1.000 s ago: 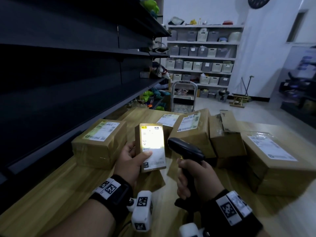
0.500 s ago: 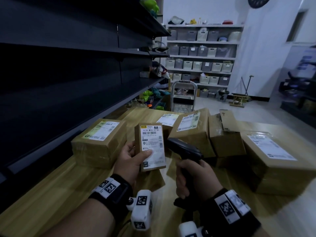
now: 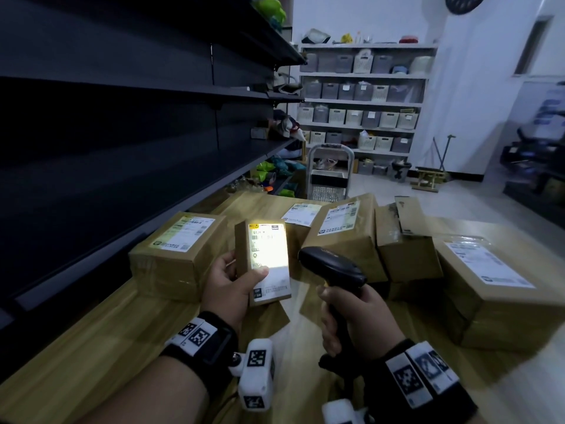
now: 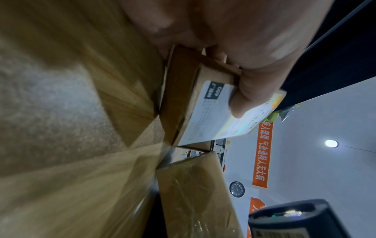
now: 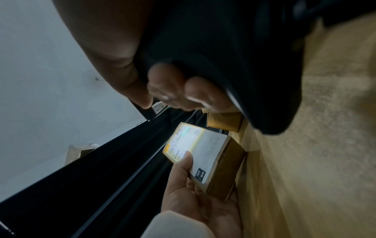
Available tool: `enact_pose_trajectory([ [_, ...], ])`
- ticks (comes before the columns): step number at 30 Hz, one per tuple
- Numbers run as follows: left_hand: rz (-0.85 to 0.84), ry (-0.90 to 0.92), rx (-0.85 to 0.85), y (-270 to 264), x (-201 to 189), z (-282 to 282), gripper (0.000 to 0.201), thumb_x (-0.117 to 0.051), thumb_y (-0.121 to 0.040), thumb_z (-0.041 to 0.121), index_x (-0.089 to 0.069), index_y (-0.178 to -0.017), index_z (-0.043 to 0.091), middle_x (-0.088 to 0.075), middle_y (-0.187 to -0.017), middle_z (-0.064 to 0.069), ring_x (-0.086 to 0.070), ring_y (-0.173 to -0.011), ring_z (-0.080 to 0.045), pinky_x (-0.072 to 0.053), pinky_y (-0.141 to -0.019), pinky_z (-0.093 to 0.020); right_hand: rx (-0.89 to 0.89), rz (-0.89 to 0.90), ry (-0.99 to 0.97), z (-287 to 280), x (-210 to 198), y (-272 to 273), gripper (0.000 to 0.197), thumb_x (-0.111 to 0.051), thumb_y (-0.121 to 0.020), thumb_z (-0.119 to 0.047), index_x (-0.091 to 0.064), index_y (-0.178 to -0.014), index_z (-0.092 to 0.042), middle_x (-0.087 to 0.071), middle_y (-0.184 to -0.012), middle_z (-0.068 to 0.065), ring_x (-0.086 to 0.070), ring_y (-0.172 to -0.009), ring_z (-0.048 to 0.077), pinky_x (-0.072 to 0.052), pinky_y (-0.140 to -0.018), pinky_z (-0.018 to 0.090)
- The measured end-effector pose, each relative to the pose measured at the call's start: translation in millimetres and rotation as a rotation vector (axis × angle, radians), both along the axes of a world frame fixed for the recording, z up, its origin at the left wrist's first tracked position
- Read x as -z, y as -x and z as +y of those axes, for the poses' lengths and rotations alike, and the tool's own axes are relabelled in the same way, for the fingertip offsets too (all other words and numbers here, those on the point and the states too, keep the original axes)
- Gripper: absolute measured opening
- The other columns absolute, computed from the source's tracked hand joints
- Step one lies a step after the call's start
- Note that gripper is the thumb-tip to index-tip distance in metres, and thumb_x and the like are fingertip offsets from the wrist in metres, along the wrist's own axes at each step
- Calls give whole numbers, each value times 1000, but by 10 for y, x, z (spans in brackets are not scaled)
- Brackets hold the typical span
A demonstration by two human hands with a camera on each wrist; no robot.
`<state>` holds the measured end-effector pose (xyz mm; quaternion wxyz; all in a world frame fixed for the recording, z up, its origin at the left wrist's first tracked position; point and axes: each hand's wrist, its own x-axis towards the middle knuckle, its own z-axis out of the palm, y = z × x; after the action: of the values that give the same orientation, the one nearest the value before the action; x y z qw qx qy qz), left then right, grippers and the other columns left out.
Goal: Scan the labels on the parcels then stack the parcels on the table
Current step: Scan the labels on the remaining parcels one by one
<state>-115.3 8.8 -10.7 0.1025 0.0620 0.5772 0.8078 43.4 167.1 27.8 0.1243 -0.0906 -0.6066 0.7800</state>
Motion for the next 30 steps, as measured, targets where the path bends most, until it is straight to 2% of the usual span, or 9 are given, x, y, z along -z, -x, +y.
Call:
enact_pose_trajectory([
  [3, -18, 4, -8, 12, 22, 3, 65, -92, -81, 8, -61, -132, 33, -80, -125, -1, -83, -102, -25, -67, -90, -54, -16, 9, 33, 7, 4, -4, 30, -74, -81, -20, -61, -100, 0, -46, -57, 17, -44, -39, 24, -39, -49, 33],
  [7, -24, -3, -1, 13, 6, -1, 72, -92, -82, 8, -57, -141, 29, -80, -124, -1, -84, -101, -24, -66, -91, -53, -39, 16, 59, 8, -12, -14, 27, -75, -79, -19, -60, -94, -2, -45, -57, 17, -43, -38, 23, -38, -49, 33],
  [10, -15, -11, 4, -4, -7, 4, 71, -90, -83, 6, -57, -142, 26, -80, -124, -3, -84, -100, -24, -67, -90, -52, -40, 19, 63, 2, -24, -23, 32, -77, -76, -21, -61, -97, -2, -44, -57, 17, -43, -38, 24, -38, -49, 34],
  [13, -19, -20, 3, -15, -16, 2, 69, -89, -85, 4, -56, -142, 24, -81, -122, -4, -84, -99, -24, -66, -88, -51, -35, 18, 80, -5, -31, -29, 30, -74, -78, -18, -59, -98, -1, -42, -58, 18, -42, -38, 24, -37, -49, 35],
  [17, -29, -27, 0, -6, -22, 8, 74, -89, -84, 3, -55, -148, 20, -80, -124, -5, -84, -96, -23, -66, -82, -47, -22, 14, 70, -23, -37, -27, 22, -73, -78, -18, -59, -83, -2, -42, -54, 18, -41, -36, 24, -35, -48, 35],
  [19, -34, -36, -10, -9, -29, 19, 76, -89, -84, 2, -55, -149, 18, -80, -125, -6, -85, -95, -23, -67, -79, -45, -7, 8, 47, -26, -31, -26, 26, -74, -78, -20, -58, -72, 0, -43, -50, 16, -42, -36, 24, -34, -48, 37],
  [23, -35, -45, -19, -25, -52, 27, 74, -88, -84, 0, -55, -148, 16, -79, -124, -6, -84, -94, -22, -67, -74, -40, 5, -1, 41, -5, -9, -22, 31, -76, -77, -23, -55, -63, -5, -43, -50, 17, -42, -38, 26, -36, -49, 37],
  [27, -40, -36, -7, -30, -65, 17, 70, -89, -85, 4, -56, -145, 19, -78, -123, -4, -85, -89, -19, -66, -72, -38, 34, 2, 63, 33, -17, 1, 31, -79, -75, -25, -56, -69, -4, -47, -55, 18, -45, -40, 27, -40, -51, 37],
  [30, -72, -26, -13, -9, -55, 10, 71, -90, -85, 10, -57, -147, 17, -79, -128, -9, -85, -96, -25, -68, -81, -46, 76, 9, 87, 86, -30, 21, 33, -79, -79, -27, -56, -79, -3, -50, -56, 18, -49, -45, 29, -45, -51, 37],
])
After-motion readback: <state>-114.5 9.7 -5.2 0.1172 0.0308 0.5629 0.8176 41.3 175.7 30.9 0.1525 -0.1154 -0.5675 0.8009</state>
